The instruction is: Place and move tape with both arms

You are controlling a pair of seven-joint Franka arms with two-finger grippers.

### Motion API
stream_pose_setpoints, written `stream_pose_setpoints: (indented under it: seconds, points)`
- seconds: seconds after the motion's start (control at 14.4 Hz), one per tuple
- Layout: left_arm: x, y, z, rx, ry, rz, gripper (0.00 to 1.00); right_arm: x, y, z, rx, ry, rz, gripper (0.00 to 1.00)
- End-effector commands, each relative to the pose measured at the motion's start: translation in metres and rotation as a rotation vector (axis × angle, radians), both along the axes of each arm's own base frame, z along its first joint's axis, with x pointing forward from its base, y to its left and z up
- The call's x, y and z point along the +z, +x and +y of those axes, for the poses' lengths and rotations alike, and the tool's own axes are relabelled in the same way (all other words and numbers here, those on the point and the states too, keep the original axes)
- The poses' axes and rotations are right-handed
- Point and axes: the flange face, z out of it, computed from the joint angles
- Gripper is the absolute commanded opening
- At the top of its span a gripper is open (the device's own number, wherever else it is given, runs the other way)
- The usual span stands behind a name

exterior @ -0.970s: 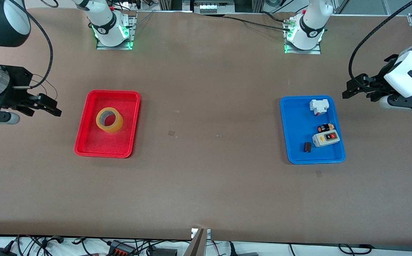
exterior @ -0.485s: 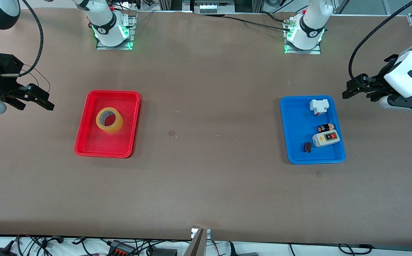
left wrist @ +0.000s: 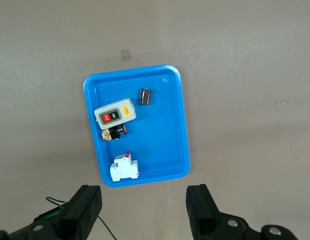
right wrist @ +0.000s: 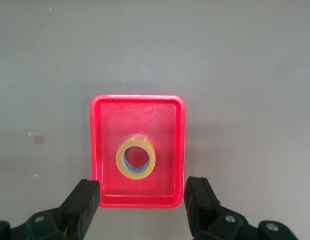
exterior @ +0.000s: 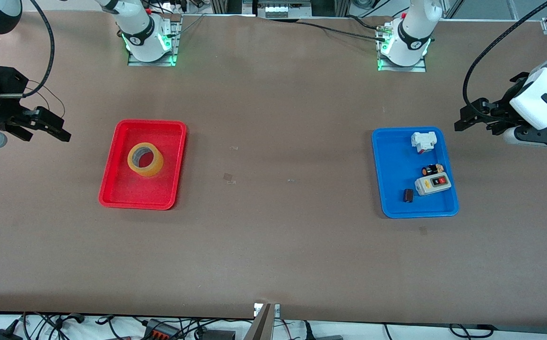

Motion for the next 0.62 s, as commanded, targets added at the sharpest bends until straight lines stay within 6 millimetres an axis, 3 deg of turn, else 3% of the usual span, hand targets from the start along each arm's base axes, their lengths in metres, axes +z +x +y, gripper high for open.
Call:
stream_pose_setpoints:
  seconds: [0.0,0.55]
  points:
    - [0.0033,-0.0003,0.0023,-0.018,0.011,-0.005,1.0,0.0132,-0.0147,0.003,-0.02,0.007,0.003,0.99]
    - [0.0023,-0.0001,0.0025,-0.018,0.013,-0.002,1.0,0.0137,-0.0241,0.0048,-0.017,0.007,0.006,0.99]
